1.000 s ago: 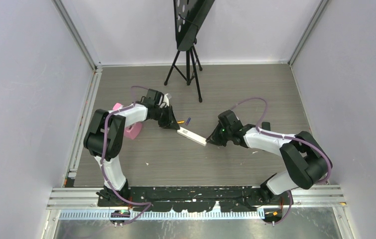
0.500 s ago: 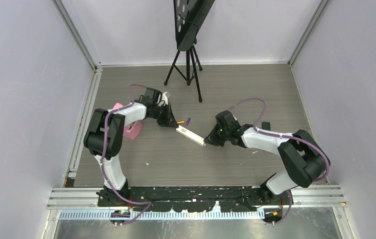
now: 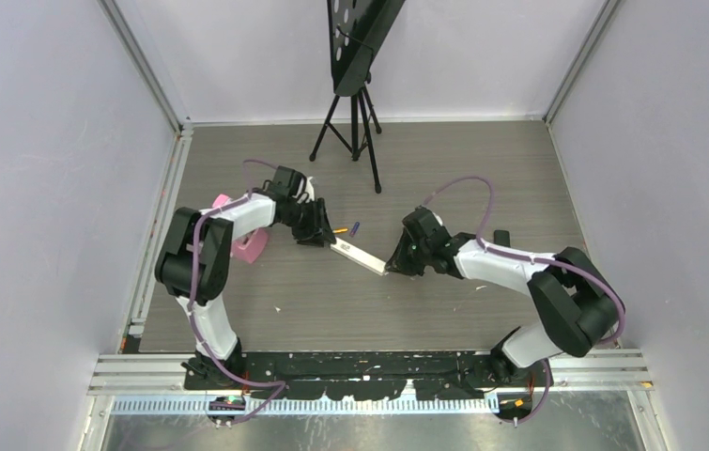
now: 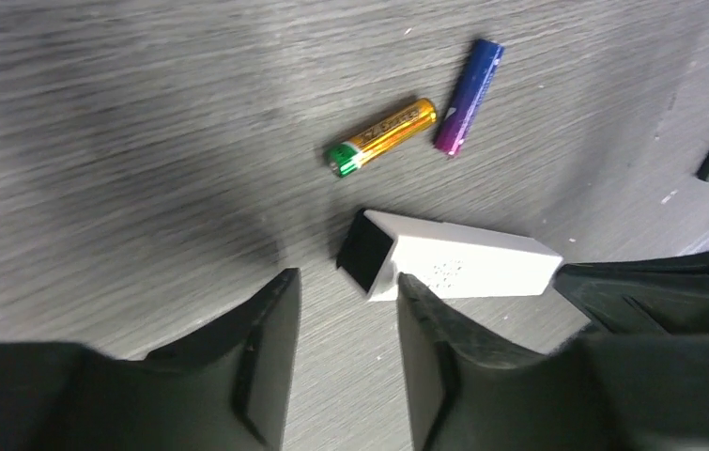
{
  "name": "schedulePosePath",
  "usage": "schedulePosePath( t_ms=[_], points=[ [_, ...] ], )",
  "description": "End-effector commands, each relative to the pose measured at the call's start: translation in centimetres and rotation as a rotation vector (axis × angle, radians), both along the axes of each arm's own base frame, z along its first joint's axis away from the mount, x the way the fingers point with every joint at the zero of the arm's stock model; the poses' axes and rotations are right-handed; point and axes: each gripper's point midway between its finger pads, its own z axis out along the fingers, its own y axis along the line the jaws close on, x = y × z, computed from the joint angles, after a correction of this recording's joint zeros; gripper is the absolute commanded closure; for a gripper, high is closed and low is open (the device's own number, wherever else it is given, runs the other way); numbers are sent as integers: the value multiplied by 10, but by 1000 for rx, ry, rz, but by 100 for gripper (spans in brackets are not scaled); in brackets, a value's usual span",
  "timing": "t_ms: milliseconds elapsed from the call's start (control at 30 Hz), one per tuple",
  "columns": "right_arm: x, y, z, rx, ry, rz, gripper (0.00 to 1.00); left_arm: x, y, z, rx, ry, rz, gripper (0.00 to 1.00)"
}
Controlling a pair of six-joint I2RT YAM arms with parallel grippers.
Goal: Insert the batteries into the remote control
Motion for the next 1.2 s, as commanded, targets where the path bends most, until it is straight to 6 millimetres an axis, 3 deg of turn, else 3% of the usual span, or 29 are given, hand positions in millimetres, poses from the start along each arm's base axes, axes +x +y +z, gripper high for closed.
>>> schedulePosePath(
  t_ms=[0, 100, 200, 300, 400, 600, 800, 1067, 1167],
  points=[
    [9, -5, 37, -90, -166, 146, 78, 14, 23, 34, 78, -94, 81, 52],
    [15, -2, 54, -108, -249, 232, 52, 22, 38, 53, 120, -161, 136, 40],
    [18, 8, 61, -138, -313, 336, 36, 24, 51, 70, 154, -223, 178, 28],
    [22, 25, 59, -214, -378, 478, 31, 20, 55, 88, 145, -275, 201, 18],
    [35, 41, 53, -318, -432, 577, 29, 13, 52, 105, 98, -310, 191, 13],
    [51, 53, 24, -451, -399, 698, 30, -3, 43, 140, 15, -366, 136, 12],
    [46, 58, 5, -499, -376, 784, 35, -14, 42, 160, -16, -407, 114, 10],
    [37, 50, -1, -523, -346, 799, 72, -24, 43, 170, -29, -421, 93, 10],
    [38, 43, 12, -525, -377, 750, 77, -27, 45, 172, -23, -428, 92, 10]
  ],
)
